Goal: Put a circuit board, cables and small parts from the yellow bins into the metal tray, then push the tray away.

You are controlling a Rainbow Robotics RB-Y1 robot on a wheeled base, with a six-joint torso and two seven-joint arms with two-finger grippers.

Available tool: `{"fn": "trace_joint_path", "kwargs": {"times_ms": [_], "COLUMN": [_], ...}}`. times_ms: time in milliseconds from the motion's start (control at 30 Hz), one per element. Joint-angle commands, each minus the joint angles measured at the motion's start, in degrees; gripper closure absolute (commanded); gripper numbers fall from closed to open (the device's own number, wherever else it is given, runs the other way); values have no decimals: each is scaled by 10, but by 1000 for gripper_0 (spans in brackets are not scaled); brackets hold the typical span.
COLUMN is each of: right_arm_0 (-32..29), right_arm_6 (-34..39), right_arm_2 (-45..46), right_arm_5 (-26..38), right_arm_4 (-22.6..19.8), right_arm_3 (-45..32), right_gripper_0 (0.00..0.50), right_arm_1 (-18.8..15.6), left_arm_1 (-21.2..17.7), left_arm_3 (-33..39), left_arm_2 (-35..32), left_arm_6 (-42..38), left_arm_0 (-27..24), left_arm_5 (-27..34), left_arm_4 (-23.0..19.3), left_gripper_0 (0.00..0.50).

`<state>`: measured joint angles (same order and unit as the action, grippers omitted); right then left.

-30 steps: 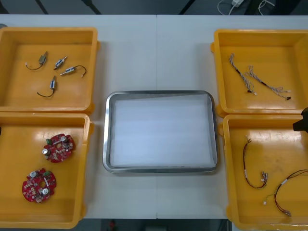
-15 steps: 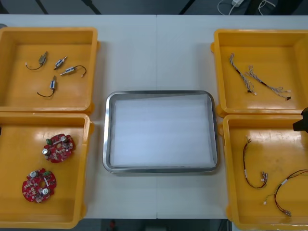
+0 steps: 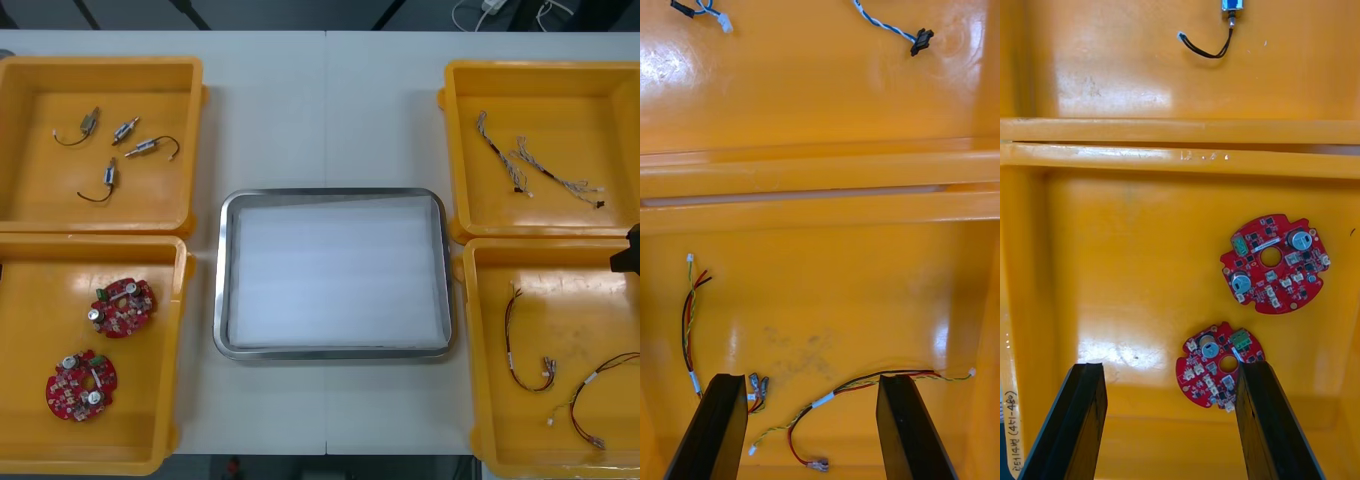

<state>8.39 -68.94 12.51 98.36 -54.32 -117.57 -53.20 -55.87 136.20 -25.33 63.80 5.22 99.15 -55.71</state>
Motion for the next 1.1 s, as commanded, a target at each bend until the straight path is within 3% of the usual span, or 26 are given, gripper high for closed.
{"fn": "trace_joint_path", "kwargs": {"times_ms": [33, 300, 433, 600, 967, 1100], "right_arm_0": [-6, -10, -25, -60, -165, -180], "right_arm_6": [35, 184, 260, 329, 478, 483], "right_arm_2": [23, 30, 51, 96, 141, 139], "right_arm_5": [10, 56, 67, 66, 15, 5], "right_arm_4": [25, 63, 51, 18, 17, 32], "right_arm_3": [-5, -5, -5, -10, -64, -64], "right_gripper_0": [0, 0, 0, 0, 0, 0], "right_arm_1": [2, 2, 2, 4, 64, 86], "left_arm_1": [-20, -20, -20, -20, -20, -20], "left_arm_3": [6, -19, -48, -67, -104, -104], "left_arm_2": [-2, 13, 13, 13, 60, 77], "left_arm_6": [35, 38, 49, 106, 210, 215], "left_arm_0": [12, 18, 25, 44, 49, 49], "left_arm_5": [0, -19, -33, -60, -99, -104], "left_arm_4": [19, 18, -7, -10, -4, 5], "left_gripper_0": [0, 0, 0, 0, 0, 0]}}
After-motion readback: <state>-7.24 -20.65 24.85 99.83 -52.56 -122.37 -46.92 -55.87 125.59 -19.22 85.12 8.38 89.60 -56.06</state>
